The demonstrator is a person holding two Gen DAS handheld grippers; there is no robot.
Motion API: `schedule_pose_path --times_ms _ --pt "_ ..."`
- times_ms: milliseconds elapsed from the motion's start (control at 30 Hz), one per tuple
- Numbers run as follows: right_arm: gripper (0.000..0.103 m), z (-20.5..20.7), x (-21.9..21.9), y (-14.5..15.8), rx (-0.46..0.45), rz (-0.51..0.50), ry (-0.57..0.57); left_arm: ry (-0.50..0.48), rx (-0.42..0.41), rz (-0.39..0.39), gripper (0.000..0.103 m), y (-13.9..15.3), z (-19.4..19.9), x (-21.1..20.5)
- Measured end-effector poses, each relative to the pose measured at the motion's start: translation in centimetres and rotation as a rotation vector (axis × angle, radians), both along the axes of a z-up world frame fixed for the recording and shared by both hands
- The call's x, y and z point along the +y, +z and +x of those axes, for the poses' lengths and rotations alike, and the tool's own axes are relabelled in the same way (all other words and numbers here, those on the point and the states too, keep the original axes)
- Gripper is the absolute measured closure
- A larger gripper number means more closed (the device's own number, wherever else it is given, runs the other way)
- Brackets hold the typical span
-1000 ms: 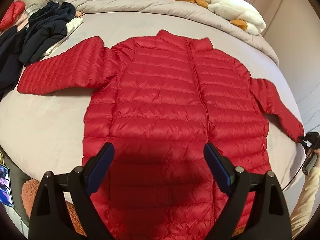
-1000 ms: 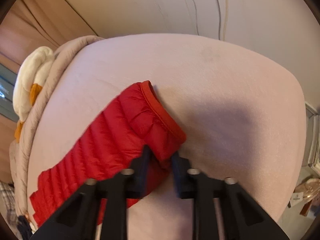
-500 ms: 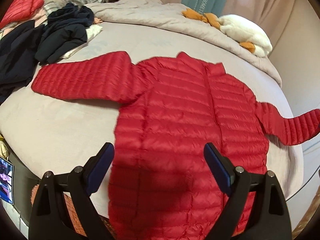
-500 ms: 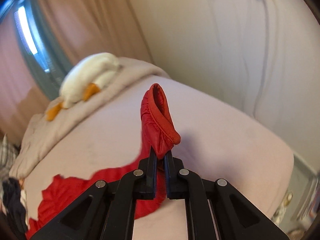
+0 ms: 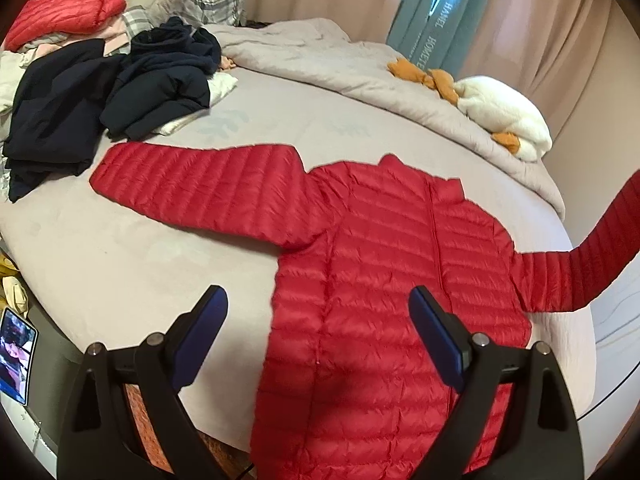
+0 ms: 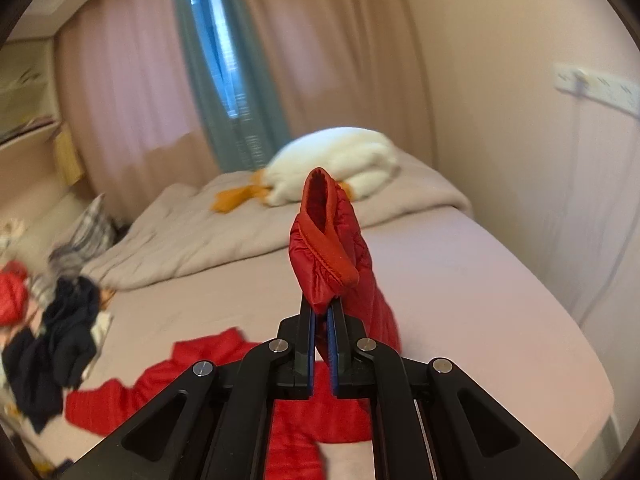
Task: Fold large clothes
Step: 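Lift the sleeve and carry it across the jacket body with the right gripper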
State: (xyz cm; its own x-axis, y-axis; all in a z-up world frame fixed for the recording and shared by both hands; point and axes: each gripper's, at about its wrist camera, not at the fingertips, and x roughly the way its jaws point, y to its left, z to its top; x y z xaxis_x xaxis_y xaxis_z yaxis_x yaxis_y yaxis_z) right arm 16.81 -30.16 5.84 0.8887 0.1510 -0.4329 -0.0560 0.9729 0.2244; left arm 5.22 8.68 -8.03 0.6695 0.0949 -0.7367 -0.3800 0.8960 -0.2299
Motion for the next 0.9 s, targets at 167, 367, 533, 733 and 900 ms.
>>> schedule_pose_path --times_ms 167,367,533,733,900 --pt "0.097 0.0 3.0 -0.2 -0.007 -0.026 0.109 0.011 -0.023 0.002 0.010 0.8 -0.4 0.6" --pt "0.097 0.3 6.1 -0.3 -0.007 -0.059 0.193 0.011 -0.032 0.005 0.010 0.9 -0.7 0.9" --pt "0.097 -0.3 8.9 -0.6 0.010 -0.074 0.289 0.019 -0.037 0.000 0.010 1.1 -0.8 1.2" --pt "0.097 -1.0 11.5 -1.1 0.034 -0.072 0.386 0.018 -0.041 0.003 0.009 1.3 -0.9 1.3" --pt "0.097 -1.6 13.4 -1.8 0.056 -0.081 0.443 0.017 -0.041 0.008 0.009 1.2 -1.0 1.6"
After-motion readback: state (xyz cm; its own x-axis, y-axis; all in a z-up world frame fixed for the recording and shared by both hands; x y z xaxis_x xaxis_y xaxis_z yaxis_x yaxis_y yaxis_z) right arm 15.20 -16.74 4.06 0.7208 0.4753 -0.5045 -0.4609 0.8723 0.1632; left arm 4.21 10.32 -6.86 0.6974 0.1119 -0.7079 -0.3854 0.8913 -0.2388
